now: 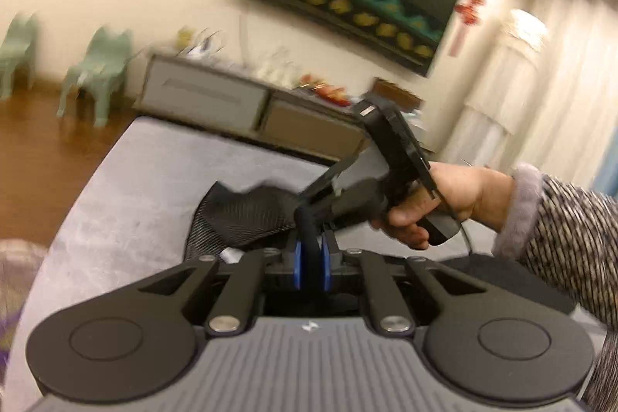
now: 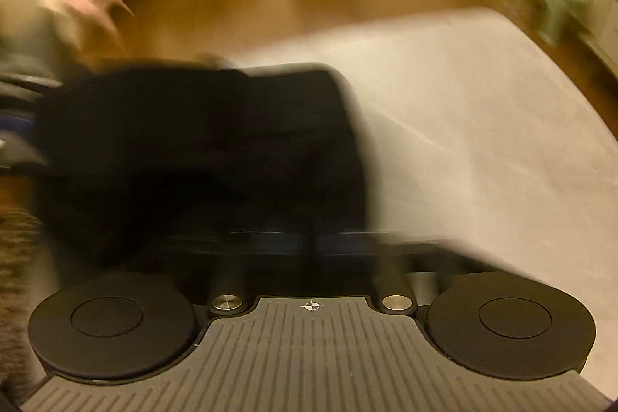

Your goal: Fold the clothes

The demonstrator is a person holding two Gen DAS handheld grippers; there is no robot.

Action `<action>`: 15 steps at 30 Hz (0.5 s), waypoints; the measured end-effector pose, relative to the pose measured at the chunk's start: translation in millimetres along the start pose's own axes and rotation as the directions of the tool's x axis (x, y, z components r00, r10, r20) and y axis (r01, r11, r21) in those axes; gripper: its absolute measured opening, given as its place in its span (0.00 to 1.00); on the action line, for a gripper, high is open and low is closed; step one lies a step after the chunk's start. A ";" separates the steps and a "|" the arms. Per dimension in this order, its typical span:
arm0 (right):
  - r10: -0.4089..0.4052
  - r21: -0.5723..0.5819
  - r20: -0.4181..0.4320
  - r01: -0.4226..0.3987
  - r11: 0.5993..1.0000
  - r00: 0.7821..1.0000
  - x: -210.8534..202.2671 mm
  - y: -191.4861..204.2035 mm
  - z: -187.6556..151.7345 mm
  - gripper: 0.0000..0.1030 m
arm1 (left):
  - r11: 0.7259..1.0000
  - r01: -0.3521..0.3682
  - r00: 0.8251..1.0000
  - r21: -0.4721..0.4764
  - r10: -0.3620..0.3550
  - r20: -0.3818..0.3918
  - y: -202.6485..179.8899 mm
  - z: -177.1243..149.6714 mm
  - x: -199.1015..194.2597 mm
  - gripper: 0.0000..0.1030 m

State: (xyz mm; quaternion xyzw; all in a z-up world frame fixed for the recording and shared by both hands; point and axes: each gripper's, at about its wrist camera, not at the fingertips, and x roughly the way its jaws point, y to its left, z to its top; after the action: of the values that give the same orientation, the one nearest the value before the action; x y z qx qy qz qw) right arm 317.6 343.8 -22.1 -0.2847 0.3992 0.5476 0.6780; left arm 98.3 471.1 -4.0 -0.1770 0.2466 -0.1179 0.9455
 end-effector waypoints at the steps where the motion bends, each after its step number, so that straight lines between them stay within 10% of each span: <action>1: -0.056 0.027 0.004 0.056 0.998 0.998 2.9 -11.7 4.9 0.00 | 0.999 -0.021 1.000 -0.036 0.020 -0.010 7.6 1.9 7.1 0.11; 5: -0.202 0.072 0.008 0.201 0.977 0.979 10.0 -28.1 5.2 0.07 | 0.981 -0.030 0.998 -0.192 0.018 -0.063 40.9 10.1 42.6 0.13; 8: -0.360 0.008 0.045 0.360 0.933 0.932 7.3 -19.6 -4.6 0.66 | 0.963 0.006 0.999 -0.269 -0.020 -0.049 56.4 15.6 53.5 0.24; 9: -0.398 0.000 0.079 0.399 0.917 0.914 0.7 -16.3 -7.8 0.67 | 0.958 0.012 0.999 -0.288 -0.025 -0.044 60.0 17.2 55.6 0.24; 15: -0.246 0.068 0.325 0.237 0.969 0.913 -87.8 4.1 -37.7 0.75 | 0.923 -0.039 0.999 -0.383 0.032 -0.024 86.8 33.8 66.2 0.25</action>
State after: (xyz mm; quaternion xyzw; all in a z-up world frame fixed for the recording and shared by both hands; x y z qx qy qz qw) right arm 297.8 268.5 33.4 -0.2264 0.2490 0.4941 0.8016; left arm 183.6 538.8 -38.6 -0.3528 0.2762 -0.0519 0.8925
